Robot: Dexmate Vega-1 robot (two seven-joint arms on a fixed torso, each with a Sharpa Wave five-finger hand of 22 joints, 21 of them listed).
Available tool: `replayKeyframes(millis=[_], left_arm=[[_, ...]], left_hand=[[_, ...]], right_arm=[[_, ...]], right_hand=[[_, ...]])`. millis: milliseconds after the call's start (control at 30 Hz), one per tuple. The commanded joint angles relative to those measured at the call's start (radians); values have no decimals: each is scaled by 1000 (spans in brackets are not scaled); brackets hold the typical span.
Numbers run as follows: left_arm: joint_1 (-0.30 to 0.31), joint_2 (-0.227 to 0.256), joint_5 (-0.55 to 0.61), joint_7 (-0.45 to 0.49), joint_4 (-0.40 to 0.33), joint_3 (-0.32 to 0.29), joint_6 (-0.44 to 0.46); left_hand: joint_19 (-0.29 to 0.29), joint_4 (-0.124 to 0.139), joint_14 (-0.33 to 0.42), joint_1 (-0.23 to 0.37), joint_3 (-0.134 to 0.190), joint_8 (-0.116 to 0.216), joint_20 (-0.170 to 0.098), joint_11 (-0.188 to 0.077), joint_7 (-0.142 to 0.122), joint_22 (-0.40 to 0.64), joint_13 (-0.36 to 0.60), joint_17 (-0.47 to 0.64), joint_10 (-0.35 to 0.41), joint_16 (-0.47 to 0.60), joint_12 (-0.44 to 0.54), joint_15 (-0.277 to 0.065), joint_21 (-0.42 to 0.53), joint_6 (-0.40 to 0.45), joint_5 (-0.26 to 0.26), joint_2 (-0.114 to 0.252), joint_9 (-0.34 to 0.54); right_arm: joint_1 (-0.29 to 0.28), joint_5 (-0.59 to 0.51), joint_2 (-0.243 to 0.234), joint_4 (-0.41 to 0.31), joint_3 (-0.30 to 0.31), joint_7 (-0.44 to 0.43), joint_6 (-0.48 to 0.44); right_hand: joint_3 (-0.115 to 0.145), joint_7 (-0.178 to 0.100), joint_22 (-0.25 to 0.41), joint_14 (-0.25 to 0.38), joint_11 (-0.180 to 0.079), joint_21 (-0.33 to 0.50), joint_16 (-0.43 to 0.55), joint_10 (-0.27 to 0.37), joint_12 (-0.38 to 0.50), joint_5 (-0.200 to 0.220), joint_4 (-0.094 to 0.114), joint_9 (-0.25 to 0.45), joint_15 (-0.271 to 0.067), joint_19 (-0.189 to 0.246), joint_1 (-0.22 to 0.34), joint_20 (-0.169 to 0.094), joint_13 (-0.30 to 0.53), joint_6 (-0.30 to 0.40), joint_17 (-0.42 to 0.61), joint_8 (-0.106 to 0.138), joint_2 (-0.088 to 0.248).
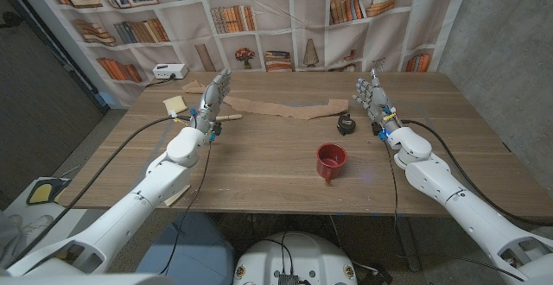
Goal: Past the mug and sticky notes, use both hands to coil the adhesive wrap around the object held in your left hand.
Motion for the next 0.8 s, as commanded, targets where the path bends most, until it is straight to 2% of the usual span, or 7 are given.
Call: replayKeyframes(millis=[33,167,367,800], left_arm=[[31,46,75,67,-96,-6,77],[45,56,102,98,-125,-12,97],[42,66,180,144,-133,-6,105],[20,95,280,151,-148,20,152]], left_hand=[[-6,-2,-2,14,5,7,-5,0,-3,2,5,3,5,3,7,0,-2,13,3,2,5],[-7,-2,-3,14,5,7,-6,0,-3,1,5,3,4,3,6,-1,-2,14,3,2,5],[-8,-3,-4,15,5,7,-5,-1,-4,1,5,3,4,3,6,-2,-2,14,3,2,5],[-10,-4,-9,17,6,6,-6,-2,-5,1,5,3,5,3,6,-3,-1,15,3,3,5]], right_arm=[[-11,-7,-2,2,5,-1,24],[5,-16,2,17,-5,17,31],[0,0,10,17,2,15,35],[-4,-24,-4,13,8,2,52]], right_hand=[[-3,4,4,-3,2,-1,5,6,4,5,-8,5,-1,0,12,-1,4,10,1,6,1],[0,2,4,2,0,0,6,19,9,5,-11,5,-5,0,19,0,4,23,0,10,3],[2,2,4,2,-2,0,6,19,8,4,-14,5,-5,-2,23,0,4,24,-1,10,5],[6,3,4,-2,0,0,4,19,7,3,-18,6,-3,-6,33,2,4,26,-2,9,8]])
